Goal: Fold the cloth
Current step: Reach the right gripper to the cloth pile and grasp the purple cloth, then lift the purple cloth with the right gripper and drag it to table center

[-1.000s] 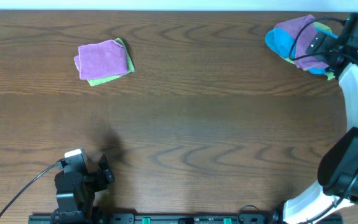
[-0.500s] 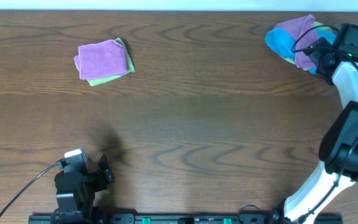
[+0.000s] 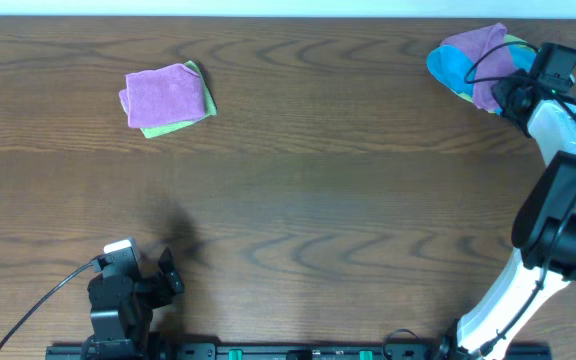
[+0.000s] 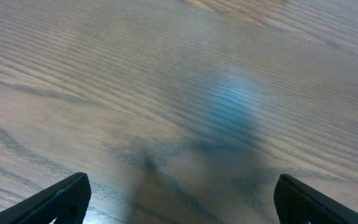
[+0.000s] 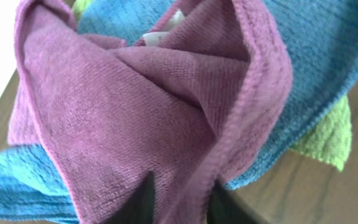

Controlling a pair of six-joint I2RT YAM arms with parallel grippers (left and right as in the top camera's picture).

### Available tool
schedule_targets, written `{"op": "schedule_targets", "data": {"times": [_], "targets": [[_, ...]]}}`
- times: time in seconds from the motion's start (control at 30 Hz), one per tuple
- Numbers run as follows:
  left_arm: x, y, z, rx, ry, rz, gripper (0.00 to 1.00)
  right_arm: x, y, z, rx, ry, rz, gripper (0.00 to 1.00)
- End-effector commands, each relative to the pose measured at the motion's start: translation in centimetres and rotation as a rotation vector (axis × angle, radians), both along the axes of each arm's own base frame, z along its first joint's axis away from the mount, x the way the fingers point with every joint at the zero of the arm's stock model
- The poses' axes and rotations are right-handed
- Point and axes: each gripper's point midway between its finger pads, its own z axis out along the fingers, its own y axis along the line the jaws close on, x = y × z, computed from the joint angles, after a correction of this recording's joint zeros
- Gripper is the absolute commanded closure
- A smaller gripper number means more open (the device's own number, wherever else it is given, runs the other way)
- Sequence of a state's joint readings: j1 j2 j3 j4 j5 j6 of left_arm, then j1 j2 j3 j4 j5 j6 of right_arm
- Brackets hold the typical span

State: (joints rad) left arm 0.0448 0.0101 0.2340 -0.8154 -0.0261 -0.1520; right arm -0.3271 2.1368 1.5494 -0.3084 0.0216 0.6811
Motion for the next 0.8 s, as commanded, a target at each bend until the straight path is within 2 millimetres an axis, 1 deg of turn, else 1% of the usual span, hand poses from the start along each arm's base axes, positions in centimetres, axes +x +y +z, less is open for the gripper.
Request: {"op": "schedule_targets", "data": {"times": [0.0,0.17,0.2,0.23,0.3,0.37,0.43,0.47,0.53,0.63,0.73,0.77], "targets": [[-0.9,-0.1,-2.2,0.015,0.076,-0.018,0.05,0.2,-0.6,0.4,-0.013,-0.009,-0.003,0.99],[-0.9,-0.1,-2.2,0.015,0.076,-0.018,0.05,0.0,-0.5,0.4,-0.008,0.000,-0.001,0.99],[-0.9,-0.1,-2.2,0.015,0.076,-0.018,0.05,0.0,-0.3,0.7,-0.008,-0.001,0.009,0.99],[-0.9,-0.1,-2.2,0.015,0.076,-0.018,0.04,0.0,-0.1,1.4,-0.022,-0.009,0.036,0.99],[-0.9,-0.1,-2.2,0.015,0.076,-0.018,0.04,0.2,0.4,3.7,-0.075,-0.031,0.103,0.99],[-0.9,-0.1,-2.2,0.015,0.076,-0.018,0.05,0.1,1.2,6.5,-0.134,-0.049,0.172,0.99],[-0.9,-0.1,-2.2,0.015,0.076,-0.018,0.05,-0.6,2.2,9.1,-0.173,-0.059,0.220,0.99],[-0.9,-0.1,-2.2,0.015,0.076,-0.018,0.05,-1.1,2.9,10.8,-0.198,-0.064,0.254,0.99],[-0.9,-0.1,-2.2,0.015,0.076,-0.018,0.05,-2.3,4.6,14.5,-0.245,-0.088,0.321,0.99],[-0.9,-0.1,-2.2,0.015,0.076,-0.018,0.05,-4.6,7.4,19.2,-0.320,-0.114,0.421,0.99],[-0.9,-0.1,-2.2,0.015,0.076,-0.018,0.04,-7.5,10.0,22.6,-0.366,-0.125,0.503,0.99],[-0.9,-0.1,-2.2,0.015,0.076,-0.018,0.05,-8.6,11.0,23.3,-0.373,-0.124,0.530,0.99]]}}
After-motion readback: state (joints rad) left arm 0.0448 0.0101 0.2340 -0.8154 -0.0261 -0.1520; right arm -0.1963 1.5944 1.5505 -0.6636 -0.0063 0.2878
